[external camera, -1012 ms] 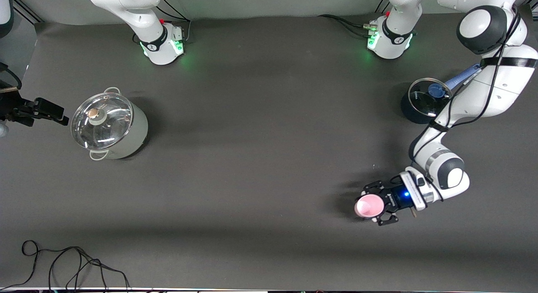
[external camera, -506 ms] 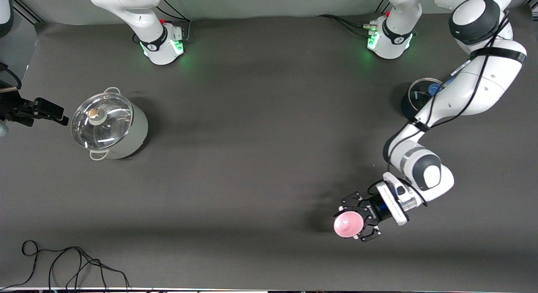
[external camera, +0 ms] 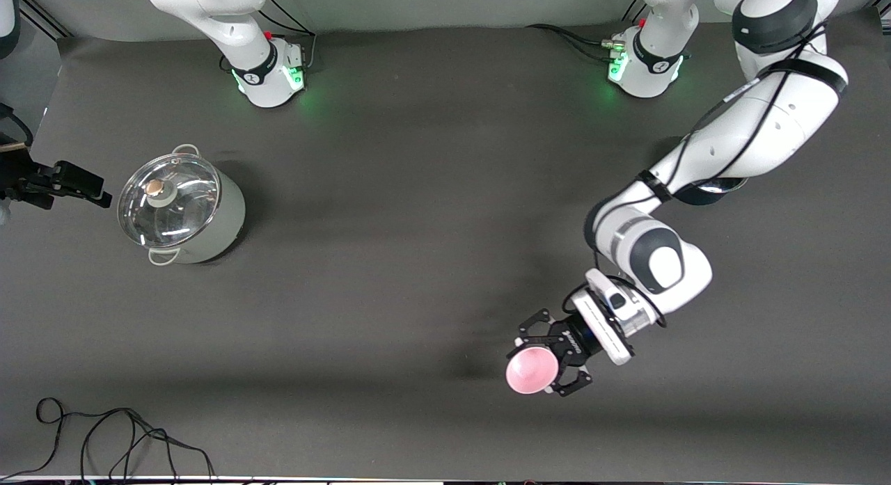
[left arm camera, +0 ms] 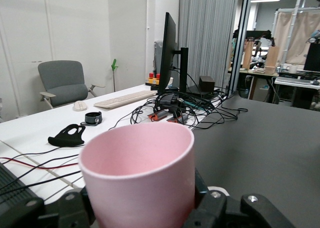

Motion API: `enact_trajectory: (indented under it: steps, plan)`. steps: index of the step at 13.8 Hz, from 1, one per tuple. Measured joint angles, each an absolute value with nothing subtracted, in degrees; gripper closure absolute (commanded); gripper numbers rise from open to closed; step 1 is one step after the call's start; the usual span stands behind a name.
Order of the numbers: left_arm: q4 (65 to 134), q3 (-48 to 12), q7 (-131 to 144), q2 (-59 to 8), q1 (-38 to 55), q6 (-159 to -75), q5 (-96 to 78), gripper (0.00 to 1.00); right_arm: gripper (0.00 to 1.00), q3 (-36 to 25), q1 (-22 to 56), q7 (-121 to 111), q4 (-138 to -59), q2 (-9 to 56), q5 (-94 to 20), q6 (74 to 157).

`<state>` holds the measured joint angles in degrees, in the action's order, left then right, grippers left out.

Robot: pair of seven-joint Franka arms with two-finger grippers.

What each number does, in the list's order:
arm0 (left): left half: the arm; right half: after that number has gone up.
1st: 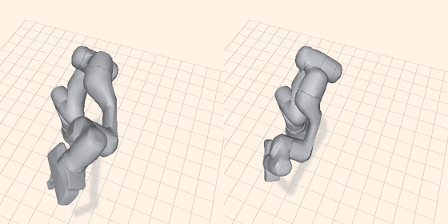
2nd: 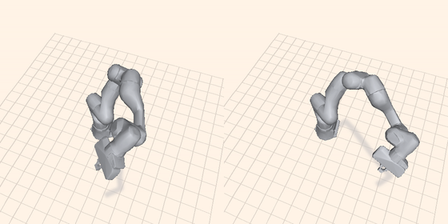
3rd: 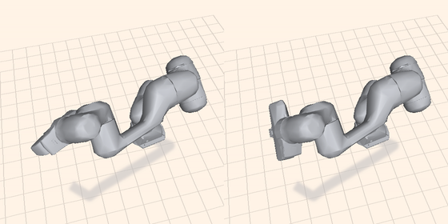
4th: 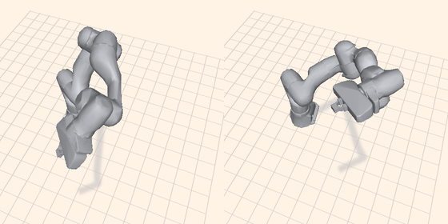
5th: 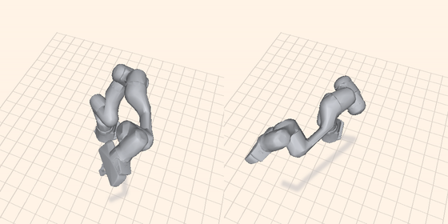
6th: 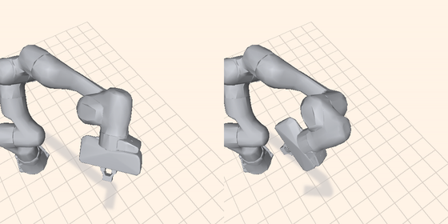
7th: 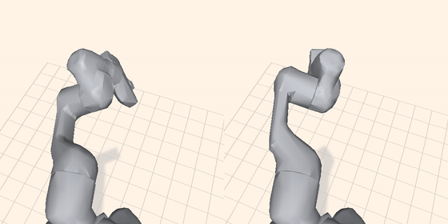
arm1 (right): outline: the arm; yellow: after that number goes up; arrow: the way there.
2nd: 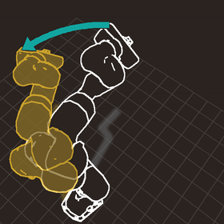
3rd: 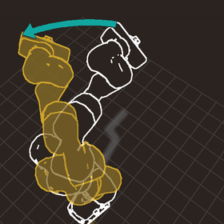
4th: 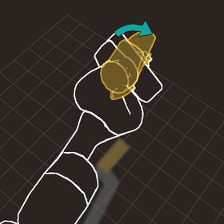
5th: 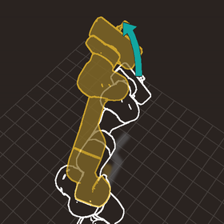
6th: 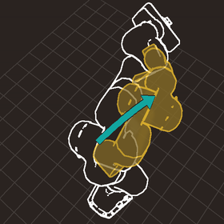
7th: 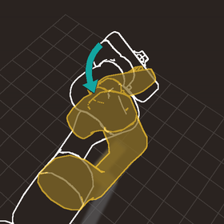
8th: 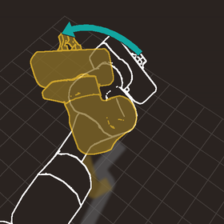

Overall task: Transfer pink cup from left to right arm
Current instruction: 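Lift the pink cup with the left gripper and carry it toward the table middle, then reach the right gripper to the cup rim above the left gripper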

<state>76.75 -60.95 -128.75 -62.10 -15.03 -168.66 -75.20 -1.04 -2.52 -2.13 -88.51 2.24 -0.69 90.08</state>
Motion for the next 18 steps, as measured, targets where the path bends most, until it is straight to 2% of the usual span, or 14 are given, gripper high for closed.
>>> enact_trajectory:
  steps: [7, 15, 18]
  plan:
    - [62.8, -62.0, -120.1, -61.3, 5.2, -190.5, -75.1, 1.00, 0.00, -1.0, -2.5, -2.1, -88.5, 2.2, -0.7, 90.1]
    - [58.9, -61.1, -115.9, -58.1, 15.0, -199.8, -75.1, 1.00, 0.00, -1.0, -2.5, 0.9, -86.2, 2.3, -1.6, 90.1]
    - [55.9, -54.6, -112.2, -57.7, 21.4, -200.1, -75.1, 1.00, 0.00, -0.5, -2.4, 13.6, -83.5, 2.5, -5.0, 90.1]
